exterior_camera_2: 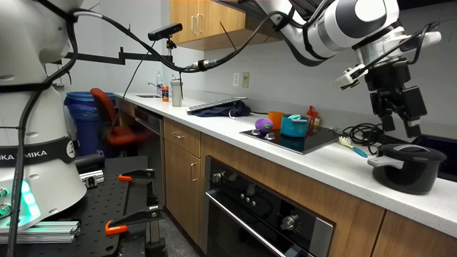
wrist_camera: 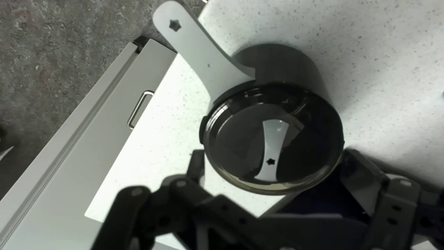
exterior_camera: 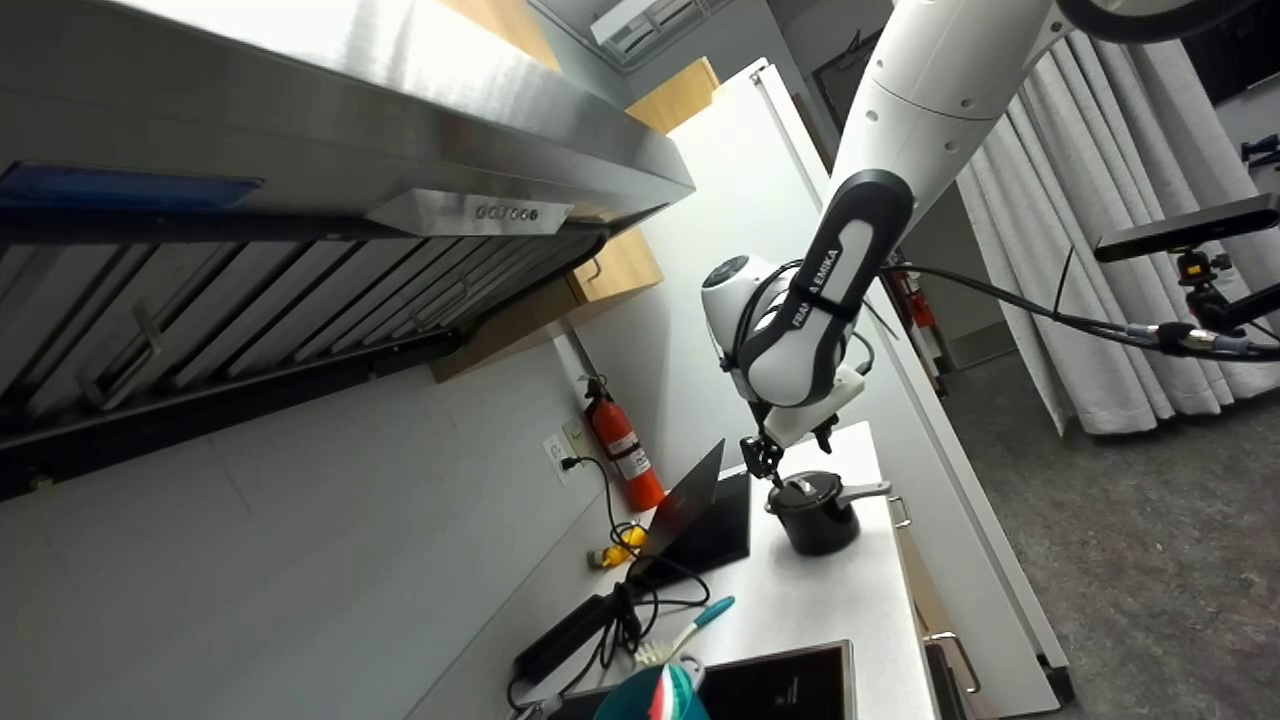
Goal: Take the lid off the black pot and place it on the orange cup
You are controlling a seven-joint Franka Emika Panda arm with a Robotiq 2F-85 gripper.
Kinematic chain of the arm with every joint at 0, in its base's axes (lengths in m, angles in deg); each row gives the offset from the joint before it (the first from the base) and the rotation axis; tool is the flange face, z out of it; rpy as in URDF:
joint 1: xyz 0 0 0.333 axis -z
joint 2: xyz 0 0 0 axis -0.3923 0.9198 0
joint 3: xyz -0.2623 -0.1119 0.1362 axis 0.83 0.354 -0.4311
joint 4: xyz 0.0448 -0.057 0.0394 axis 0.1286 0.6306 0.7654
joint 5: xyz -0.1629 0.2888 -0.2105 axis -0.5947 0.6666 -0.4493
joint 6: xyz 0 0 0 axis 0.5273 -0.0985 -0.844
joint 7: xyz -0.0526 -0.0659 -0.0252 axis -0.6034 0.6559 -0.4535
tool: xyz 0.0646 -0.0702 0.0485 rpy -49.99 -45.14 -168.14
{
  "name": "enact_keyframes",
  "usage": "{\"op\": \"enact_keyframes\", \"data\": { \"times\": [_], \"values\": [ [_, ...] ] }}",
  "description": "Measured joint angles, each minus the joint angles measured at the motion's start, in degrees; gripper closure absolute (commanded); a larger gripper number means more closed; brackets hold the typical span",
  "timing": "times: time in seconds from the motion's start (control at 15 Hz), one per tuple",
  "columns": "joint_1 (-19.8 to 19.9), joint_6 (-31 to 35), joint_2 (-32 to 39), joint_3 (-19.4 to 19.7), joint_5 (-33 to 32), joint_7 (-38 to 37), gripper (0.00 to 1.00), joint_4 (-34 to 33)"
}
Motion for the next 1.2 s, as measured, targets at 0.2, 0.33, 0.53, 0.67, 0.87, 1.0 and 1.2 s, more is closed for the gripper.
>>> {"op": "enact_keyframes", "data": {
  "times": [0.2, 0.33, 0.53, 0.67, 0.87, 1.0, 1.2],
  "values": [
    [0.1, 0.0, 1.7, 0.9, 0.7, 0.3, 0.00, -2.2],
    [0.1, 0.0, 2.8, 1.3, 1.4, 0.7, 0.00, -3.9],
    [0.2, 0.0, 4.2, 1.4, 1.7, 1.1, 0.00, -5.8],
    [0.2, 0.0, 5.1, 1.5, 1.9, 1.1, 0.00, -6.7],
    [0.2, -0.1, 6.4, 1.7, 2.3, 1.2, 0.00, -7.6],
    [0.2, -0.1, 7.2, 2.0, 2.4, 1.2, 0.28, -8.2],
    [0.2, -0.1, 8.3, 2.3, 2.4, 1.2, 0.39, -9.1]
  ]
}}
